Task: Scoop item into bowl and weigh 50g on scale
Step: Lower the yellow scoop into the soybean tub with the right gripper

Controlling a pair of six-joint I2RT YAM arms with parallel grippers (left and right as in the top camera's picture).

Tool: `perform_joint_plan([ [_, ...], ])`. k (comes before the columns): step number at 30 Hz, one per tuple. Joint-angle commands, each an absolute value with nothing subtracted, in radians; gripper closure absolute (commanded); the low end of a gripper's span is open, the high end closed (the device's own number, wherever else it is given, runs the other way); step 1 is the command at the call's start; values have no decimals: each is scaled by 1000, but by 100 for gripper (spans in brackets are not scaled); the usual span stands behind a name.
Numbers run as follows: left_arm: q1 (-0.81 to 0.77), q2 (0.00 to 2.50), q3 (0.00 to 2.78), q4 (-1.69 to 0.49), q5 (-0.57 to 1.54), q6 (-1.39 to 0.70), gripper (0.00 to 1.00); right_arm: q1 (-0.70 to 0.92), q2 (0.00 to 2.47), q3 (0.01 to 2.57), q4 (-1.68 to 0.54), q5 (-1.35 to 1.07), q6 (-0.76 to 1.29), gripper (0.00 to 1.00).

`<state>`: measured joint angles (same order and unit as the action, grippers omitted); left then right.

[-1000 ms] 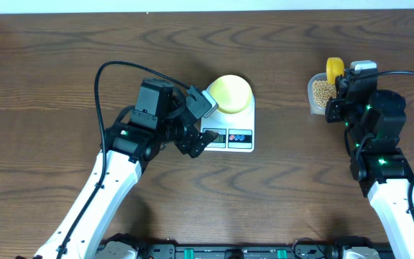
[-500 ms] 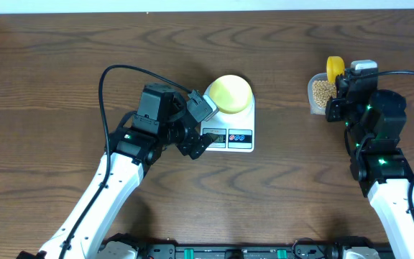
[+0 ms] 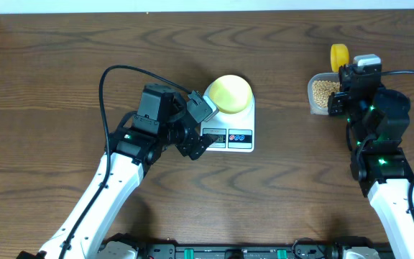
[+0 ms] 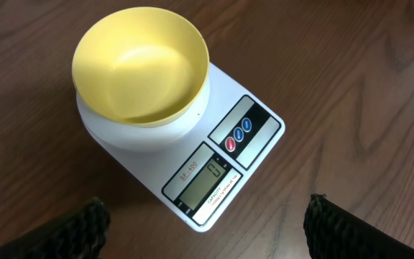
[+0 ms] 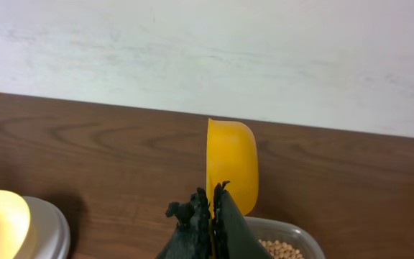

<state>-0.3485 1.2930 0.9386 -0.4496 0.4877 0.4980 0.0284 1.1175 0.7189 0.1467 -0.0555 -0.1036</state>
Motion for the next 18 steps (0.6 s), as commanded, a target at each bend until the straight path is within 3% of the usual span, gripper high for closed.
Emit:
perform_joint_plan([
  [1, -344, 1289, 937, -455, 482, 500, 11, 25, 1116, 739, 139, -25, -176, 99],
  [6, -344, 1289, 937, -455, 482, 500, 12, 25, 1116, 739, 92, 137, -222, 99],
  [18, -344, 1289, 937, -455, 482, 500, 12, 25, 1154, 738, -125, 148, -220, 99],
])
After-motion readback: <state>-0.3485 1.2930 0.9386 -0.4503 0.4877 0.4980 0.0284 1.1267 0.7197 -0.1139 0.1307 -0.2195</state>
